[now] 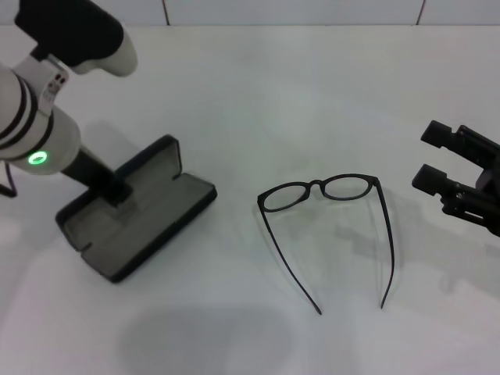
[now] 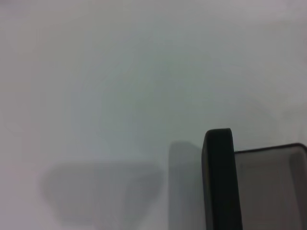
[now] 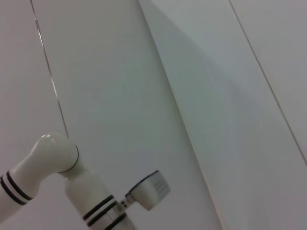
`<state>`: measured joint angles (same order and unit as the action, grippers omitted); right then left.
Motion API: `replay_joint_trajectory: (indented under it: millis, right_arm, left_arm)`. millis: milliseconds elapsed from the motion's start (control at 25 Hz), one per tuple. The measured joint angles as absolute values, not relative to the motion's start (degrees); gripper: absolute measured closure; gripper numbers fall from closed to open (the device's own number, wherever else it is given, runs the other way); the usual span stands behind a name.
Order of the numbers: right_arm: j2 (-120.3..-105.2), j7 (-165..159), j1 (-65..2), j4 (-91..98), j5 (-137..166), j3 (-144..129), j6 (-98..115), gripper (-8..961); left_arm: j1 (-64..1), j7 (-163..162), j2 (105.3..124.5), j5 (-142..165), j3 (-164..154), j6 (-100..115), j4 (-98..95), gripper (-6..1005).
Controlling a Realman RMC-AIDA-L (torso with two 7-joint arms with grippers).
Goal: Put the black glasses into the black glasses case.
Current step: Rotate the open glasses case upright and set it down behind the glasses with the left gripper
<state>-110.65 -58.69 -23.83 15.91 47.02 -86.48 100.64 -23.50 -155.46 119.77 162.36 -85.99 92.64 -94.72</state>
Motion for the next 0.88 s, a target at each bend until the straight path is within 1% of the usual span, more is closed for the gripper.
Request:
replay_joint_trajectory:
  millis: [120, 200, 280, 400, 520, 640, 680, 880]
  right_arm:
    - [-110.65, -58.69, -23.88, 16.18, 47.47, -86.77, 102.14, 145]
    - [-110.67, -58.69, -24.49, 16.52, 49.14, -86.97, 104.29, 145]
    - [-110.81, -58.8, -25.4, 17.01, 52.01, -86.99, 105.95, 146]
    - [-111.53, -59.95, -26.75, 17.64, 56.85, -87.02, 107.35, 146]
    - [-112.86, -61.07, -27.45, 17.76, 60.44, -87.01, 108.03, 146]
    - [-113.77, -61.09, -27.33, 17.81, 61.03, -87.01, 108.44, 146]
    - [-114.33, -61.09, -27.15, 17.83, 61.36, -87.01, 108.93, 146]
    - [-114.8, -61.09, -27.07, 17.74, 61.86, -87.01, 109.25, 150]
  left_arm:
    - [-23.53, -154.23, 119.75, 162.39, -85.99, 91.13, -96.93, 716]
    - [-23.78, -152.12, 119.74, 162.42, -86.24, 89.17, -98.5, 802]
    - [-24.02, -148.14, 119.78, 162.43, -87.58, 85.82, -99.62, 802]
    - [-24.13, -141.67, 119.79, 162.41, -90.85, 79.42, -99.75, 802]
    - [-24.23, -135.64, 119.85, 162.42, -95.43, 71.66, -98.02, 803]
    - [-25.09, -131.72, 119.91, 162.35, -99.33, 64.95, -94.48, 803]
    - [-25.63, -130.69, 119.93, 162.34, -100.48, 62.7, -92.86, 803]
    - [-29.97, -129.58, 119.97, 162.29, -104.48, 54.85, -83.29, 803]
